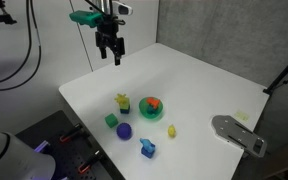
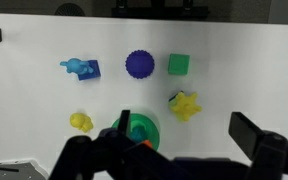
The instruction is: Pick up the yellow toy dog on the right and put it in the green bowl
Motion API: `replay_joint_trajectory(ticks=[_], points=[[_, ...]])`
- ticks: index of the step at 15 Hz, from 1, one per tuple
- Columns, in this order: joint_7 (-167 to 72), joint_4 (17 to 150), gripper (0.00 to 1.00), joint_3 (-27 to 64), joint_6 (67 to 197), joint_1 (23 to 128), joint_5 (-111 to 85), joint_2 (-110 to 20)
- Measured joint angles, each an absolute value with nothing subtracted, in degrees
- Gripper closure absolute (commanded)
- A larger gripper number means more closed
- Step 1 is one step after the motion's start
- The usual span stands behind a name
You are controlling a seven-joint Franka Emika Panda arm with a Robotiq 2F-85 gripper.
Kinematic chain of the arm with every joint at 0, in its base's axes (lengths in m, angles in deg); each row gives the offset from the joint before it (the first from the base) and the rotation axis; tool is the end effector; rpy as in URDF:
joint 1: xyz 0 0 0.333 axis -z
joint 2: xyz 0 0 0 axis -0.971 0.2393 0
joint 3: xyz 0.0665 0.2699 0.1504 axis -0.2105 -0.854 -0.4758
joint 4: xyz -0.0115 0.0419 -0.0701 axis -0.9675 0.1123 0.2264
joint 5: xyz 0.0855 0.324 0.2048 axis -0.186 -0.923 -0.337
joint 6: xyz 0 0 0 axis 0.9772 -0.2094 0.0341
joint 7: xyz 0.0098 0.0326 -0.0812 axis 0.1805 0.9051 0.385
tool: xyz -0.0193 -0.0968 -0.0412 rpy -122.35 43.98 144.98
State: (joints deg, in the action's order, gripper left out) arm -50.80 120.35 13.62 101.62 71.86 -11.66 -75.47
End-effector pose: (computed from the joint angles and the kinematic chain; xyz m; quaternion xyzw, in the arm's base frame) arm 0.4511 0.0383 0.4475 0.9947 -0.0041 -0.0900 0.0488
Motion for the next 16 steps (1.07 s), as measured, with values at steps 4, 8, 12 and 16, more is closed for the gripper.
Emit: replay_joint_trajectory(ticks=[4, 8, 12, 16], points=[[-50.8, 120.3, 0.00, 13.6, 101.6, 71.9, -11.7, -75.4], [-50.8, 119.2, 0.00, 12.9, 102.0, 71.9, -11.7, -74.1], [-51.4, 116.1, 0.00, 12.3, 104.4, 71.9, -11.7, -70.0], [-52.5, 112.1, 0.00, 12.8, 108.6, 73.1, -11.8, -63.1]])
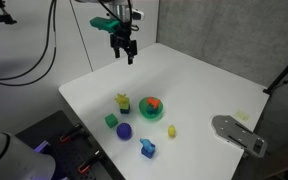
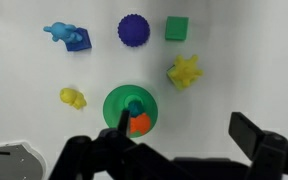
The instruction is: Pick up the yellow toy dog on the right and put it in the green bowl
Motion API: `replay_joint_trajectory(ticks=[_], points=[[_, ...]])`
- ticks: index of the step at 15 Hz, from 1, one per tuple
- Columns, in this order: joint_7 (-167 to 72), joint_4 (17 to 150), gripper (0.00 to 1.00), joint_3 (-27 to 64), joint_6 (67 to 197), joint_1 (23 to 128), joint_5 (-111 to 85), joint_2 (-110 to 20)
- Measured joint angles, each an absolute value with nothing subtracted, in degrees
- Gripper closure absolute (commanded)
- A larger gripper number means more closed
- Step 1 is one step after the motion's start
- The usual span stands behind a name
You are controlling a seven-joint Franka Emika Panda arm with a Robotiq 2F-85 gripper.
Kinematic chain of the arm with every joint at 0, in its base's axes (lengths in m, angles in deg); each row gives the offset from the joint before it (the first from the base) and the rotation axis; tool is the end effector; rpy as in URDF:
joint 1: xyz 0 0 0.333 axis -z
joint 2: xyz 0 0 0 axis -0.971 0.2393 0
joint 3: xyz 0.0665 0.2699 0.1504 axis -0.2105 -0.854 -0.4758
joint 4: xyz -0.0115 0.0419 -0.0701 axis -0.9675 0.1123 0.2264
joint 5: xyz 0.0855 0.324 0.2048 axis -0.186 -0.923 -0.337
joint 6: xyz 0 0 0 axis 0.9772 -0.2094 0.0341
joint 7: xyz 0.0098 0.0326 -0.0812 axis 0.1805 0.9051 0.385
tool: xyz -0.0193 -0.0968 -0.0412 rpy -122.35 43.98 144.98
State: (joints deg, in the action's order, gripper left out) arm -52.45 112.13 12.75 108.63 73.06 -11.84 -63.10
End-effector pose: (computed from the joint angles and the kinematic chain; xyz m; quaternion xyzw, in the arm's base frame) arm 0.5192 0.0430 0.4150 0.9968 -0.0181 -0.0653 0.0417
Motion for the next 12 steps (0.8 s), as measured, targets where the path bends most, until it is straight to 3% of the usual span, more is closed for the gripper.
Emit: replay_joint_trajectory(ticks=[12], points=[[-52.7, 100.9, 0.00, 19.8, 118.6, 81.1, -21.2, -41.8]])
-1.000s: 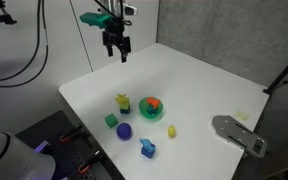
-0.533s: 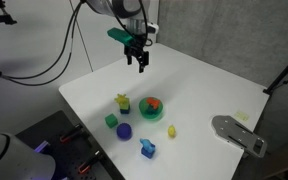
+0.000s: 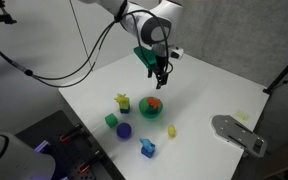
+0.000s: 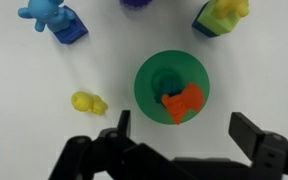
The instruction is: Pick up the yellow toy dog on the right and put it in the green bowl
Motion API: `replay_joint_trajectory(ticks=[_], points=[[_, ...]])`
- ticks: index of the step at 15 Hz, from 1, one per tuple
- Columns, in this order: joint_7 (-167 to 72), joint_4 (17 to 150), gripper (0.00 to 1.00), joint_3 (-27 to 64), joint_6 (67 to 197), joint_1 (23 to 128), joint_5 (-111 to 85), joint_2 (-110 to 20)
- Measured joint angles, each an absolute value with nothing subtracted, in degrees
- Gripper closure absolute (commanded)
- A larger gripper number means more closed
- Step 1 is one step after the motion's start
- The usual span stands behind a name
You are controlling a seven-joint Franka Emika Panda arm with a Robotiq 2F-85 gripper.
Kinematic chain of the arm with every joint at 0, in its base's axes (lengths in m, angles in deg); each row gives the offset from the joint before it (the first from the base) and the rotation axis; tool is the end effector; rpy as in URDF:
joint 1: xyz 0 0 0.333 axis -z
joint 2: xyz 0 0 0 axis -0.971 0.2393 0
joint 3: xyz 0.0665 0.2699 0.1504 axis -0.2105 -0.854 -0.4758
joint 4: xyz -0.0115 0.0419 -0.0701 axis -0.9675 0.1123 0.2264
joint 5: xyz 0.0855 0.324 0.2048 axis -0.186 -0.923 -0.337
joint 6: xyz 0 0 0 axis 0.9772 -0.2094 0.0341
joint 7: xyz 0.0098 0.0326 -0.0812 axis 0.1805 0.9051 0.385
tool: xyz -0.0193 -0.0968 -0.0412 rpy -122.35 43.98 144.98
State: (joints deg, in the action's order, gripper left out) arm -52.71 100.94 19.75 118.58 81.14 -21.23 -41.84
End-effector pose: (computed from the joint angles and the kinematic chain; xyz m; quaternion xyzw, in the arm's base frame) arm 0.5969 -0.0969 0.3033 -0.9788 0.1911 0.0701 0.0230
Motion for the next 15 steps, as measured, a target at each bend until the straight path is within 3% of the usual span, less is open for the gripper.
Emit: replay_joint_trajectory(ticks=[8, 15], points=[[-59.3, 94.4, 0.00, 23.9, 123.2, 82.6, -21.3, -28.2], [-59.9, 93.1, 0.00, 24.2, 123.6, 82.7, -21.3, -26.2]])
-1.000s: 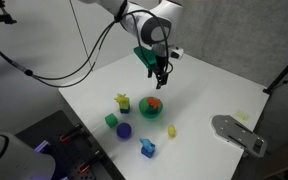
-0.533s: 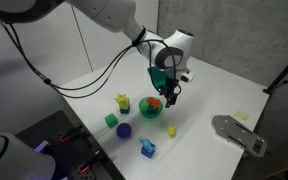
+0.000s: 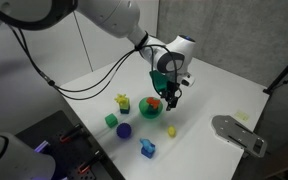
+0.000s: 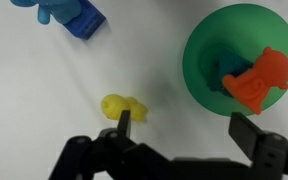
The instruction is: Pick up the yellow toy dog on the right and put it in the green bowl
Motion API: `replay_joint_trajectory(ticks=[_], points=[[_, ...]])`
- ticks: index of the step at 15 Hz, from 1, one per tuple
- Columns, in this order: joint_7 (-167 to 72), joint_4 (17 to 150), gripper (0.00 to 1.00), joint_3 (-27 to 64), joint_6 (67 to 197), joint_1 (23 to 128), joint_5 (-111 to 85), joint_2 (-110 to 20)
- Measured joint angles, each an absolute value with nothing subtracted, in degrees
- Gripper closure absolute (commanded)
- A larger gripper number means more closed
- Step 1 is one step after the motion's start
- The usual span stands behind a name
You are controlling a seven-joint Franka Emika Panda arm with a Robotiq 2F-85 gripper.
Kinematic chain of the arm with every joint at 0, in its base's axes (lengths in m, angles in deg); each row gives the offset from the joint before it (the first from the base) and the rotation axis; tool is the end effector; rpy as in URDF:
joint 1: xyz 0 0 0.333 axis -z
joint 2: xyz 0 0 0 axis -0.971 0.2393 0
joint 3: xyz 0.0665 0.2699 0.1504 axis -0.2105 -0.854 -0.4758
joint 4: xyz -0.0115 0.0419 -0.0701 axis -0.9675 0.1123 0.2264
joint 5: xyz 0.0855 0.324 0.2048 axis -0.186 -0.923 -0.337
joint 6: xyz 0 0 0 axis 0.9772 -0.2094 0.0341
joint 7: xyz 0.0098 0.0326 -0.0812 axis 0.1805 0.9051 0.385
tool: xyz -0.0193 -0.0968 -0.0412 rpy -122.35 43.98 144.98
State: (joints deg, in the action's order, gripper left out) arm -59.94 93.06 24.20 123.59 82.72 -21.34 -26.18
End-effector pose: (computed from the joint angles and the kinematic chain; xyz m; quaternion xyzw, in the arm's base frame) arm 0.6161 -0.1652 0.1983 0.9501 -0.2982 -0.0902 0.0138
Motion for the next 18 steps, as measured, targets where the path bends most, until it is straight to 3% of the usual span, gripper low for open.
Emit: replay_joint_trajectory(ticks=[9, 18], points=[[-60.4, 90.2, 0.00, 25.9, 132.7, 84.7, -21.3, -16.9], [-62.8, 83.2, 0.00, 27.8, 133.6, 85.0, -21.3, -7.7]])
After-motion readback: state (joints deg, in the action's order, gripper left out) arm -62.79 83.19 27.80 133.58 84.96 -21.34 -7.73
